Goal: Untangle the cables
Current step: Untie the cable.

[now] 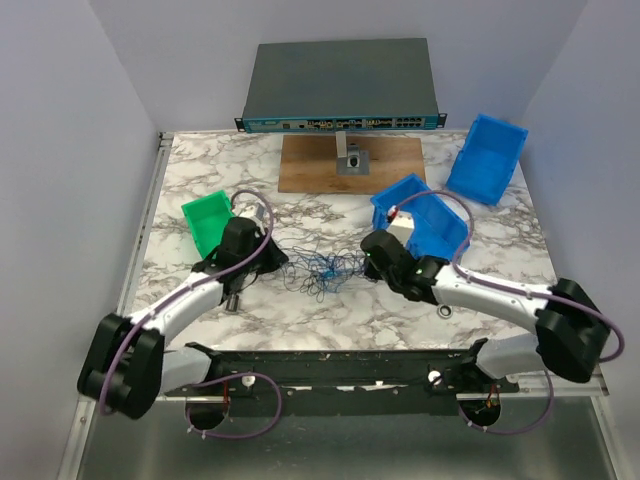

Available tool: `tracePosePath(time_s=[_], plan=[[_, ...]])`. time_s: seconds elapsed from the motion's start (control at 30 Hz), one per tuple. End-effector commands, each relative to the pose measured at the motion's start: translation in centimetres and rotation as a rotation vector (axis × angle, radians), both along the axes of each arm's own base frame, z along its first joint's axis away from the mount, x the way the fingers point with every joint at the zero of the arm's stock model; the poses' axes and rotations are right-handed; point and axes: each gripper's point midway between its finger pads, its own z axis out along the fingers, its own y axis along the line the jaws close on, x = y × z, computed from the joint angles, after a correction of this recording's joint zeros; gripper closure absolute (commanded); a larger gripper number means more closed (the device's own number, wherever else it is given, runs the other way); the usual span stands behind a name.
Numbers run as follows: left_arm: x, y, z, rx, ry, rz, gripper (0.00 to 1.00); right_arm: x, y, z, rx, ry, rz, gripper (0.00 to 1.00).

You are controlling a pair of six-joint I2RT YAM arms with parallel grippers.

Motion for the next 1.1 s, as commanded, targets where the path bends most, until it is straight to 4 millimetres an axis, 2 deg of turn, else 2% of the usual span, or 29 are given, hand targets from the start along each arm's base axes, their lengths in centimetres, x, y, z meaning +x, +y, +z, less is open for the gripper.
tracePosePath(time_s=[0.0, 0.07, 0.2, 0.27, 0.33, 0.37, 0.5, 0.57, 0.6, 0.7, 0.8, 0.83, 0.9, 0.97, 1.07], plan=[[0.8, 4.6, 1.9, -0.003, -0.111, 0.214, 1.00, -0.7, -9.6, 1.6, -0.206, -0.068, -0.279, 0.99], [0.7, 5.9, 2.5, -0.006, -0.145, 0.289, 1.00, -0.8, -10.7, 2.9, -0.169, -0.095, -0.337, 0.99], [0.1, 7.7, 2.9, -0.001, -0.166, 0.390, 1.00, -0.8, -11.2, 4.9, -0.101, -0.143, -0.366, 0.99], [0.0, 8.4, 3.1, 0.006, -0.177, 0.421, 1.00, -0.7, -10.6, 5.3, -0.088, -0.147, -0.330, 0.97], [0.0, 8.3, 3.4, 0.005, -0.192, 0.406, 1.00, -0.4, -8.4, 5.2, -0.080, -0.132, -0.187, 0.97], [0.1, 7.7, 3.7, 0.003, -0.202, 0.365, 1.00, -0.5, -7.2, 5.1, -0.065, -0.119, -0.123, 0.96], [-0.4, 3.8, 5.3, -0.052, -0.244, 0.099, 0.47, -1.5, -2.3, 4.9, 0.032, -0.083, 0.163, 0.93], [-0.7, 2.5, 6.0, -0.042, -0.268, 0.016, 0.32, -1.9, -0.6, 5.2, 0.082, -0.092, 0.252, 0.89], [-0.7, 2.0, 6.4, -0.023, -0.292, -0.013, 0.27, -2.0, 0.0, 5.3, 0.099, -0.097, 0.279, 0.87], [-1.1, 0.0, 7.1, 0.044, -0.321, -0.105, 0.20, -2.1, 1.3, 5.4, 0.125, -0.090, 0.334, 0.76], [-1.1, -2.5, 7.6, 0.059, -0.326, -0.204, 0.20, -1.9, 1.7, 4.6, 0.111, -0.060, 0.338, 0.48], [-1.2, -3.5, 7.7, 0.042, -0.324, -0.243, 0.20, -1.7, 1.3, 4.2, 0.091, -0.045, 0.306, 0.38], [-1.1, -5.3, 7.7, 0.016, -0.313, -0.312, 0.20, -1.1, 0.0, 3.5, 0.044, -0.026, 0.223, 0.26], [-0.7, -6.9, 7.4, 0.016, -0.291, -0.364, 0.20, -0.8, -1.6, 3.1, -0.007, -0.015, 0.141, 0.21], [-0.3, -8.9, 5.7, 0.061, -0.221, -0.432, 0.20, -0.7, -3.8, 2.8, -0.056, -0.013, 0.020, 0.19]])
